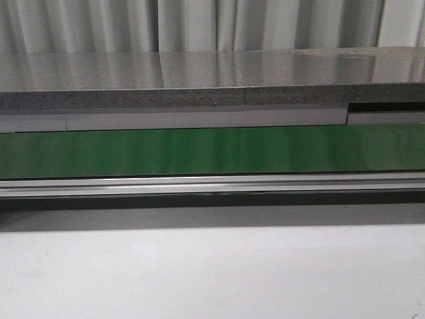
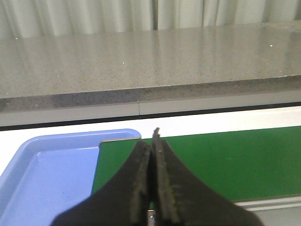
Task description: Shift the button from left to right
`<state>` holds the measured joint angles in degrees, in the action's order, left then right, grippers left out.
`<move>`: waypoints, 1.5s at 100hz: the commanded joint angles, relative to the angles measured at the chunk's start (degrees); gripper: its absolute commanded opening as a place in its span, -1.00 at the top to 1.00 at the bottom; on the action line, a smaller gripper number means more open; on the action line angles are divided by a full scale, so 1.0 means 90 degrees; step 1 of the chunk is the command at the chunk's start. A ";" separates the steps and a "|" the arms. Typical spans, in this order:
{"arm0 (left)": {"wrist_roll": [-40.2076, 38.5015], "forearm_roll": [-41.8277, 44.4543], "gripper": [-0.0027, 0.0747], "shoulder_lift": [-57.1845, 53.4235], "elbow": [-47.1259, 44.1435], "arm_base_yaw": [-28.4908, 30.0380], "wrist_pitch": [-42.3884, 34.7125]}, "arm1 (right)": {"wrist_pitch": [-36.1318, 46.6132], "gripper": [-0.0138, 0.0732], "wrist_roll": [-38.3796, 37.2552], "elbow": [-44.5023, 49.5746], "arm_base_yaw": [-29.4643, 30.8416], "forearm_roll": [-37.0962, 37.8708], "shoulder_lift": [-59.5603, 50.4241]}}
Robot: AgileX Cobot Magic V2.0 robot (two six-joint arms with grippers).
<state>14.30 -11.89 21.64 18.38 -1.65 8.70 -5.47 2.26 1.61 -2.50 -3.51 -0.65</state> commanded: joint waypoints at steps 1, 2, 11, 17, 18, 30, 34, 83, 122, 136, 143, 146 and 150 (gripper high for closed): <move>-0.0325 0.0266 0.98 -0.0134 -0.0119 -0.0026 -0.0966 | 0.0523 0.84 -0.0009 -0.0097 -0.0016 0.0078 -0.0133; -0.0369 0.0349 0.98 -0.0175 -0.0146 -0.0026 -0.0966 | 0.0523 0.84 -0.0009 -0.0097 -0.0016 0.0078 -0.0133; -0.1067 0.0949 0.98 -0.0505 -0.0535 -0.0026 -0.1113 | 0.0523 0.84 -0.0009 -0.0097 -0.0016 0.0078 -0.0133; -0.1651 0.1520 0.98 -0.0729 -0.0825 -0.0026 -0.1177 | 0.0523 0.84 -0.0009 -0.0097 -0.0016 0.0078 -0.0133; -0.1712 0.1576 0.98 -0.0792 -0.0858 -0.0026 -0.1189 | 0.0523 0.84 -0.0009 -0.0097 -0.0016 0.0078 -0.0133; -0.2082 0.1922 0.98 -0.1352 -0.1368 -0.0026 -0.1215 | 0.0523 0.84 -0.0009 -0.0097 -0.0016 0.0078 -0.0133; -0.2096 0.1922 0.98 -0.1516 -0.1526 -0.0026 -0.1215 | 0.0523 0.84 -0.0009 -0.0097 -0.0016 0.0078 -0.0133; -0.2215 0.1794 0.98 -0.2623 -0.2266 -0.0026 -0.1157 | 0.0523 0.84 -0.0009 -0.0097 -0.0016 0.0078 -0.0133; -0.2215 0.1747 0.98 -0.2623 -0.2266 -0.0026 -0.1157 | 0.0523 0.84 -0.0009 -0.0097 -0.0016 0.0078 -0.0133; -0.2215 0.1747 0.98 -0.2623 -0.2266 -0.0026 -0.1157 | 0.0523 0.84 -0.0009 -0.0097 -0.0016 0.0078 -0.0133; -0.2215 0.1747 0.98 -0.2623 -0.2266 -0.0026 -0.1157 | 0.0523 0.84 -0.0009 -0.0097 -0.0016 0.0078 -0.0133; -0.2215 0.1747 0.98 -0.2623 -0.2266 -0.0026 -0.1157 | 0.0523 0.84 -0.0009 -0.0097 -0.0016 0.0078 -0.0133; -0.2215 0.1747 0.98 -0.2623 -0.2266 -0.0026 -0.1157 | 0.0523 0.84 -0.0009 -0.0097 -0.0016 0.0078 -0.0133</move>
<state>-4.94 4.25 -0.23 -0.07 -1.65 2.50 -5.47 2.26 1.61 -2.50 -3.42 -0.65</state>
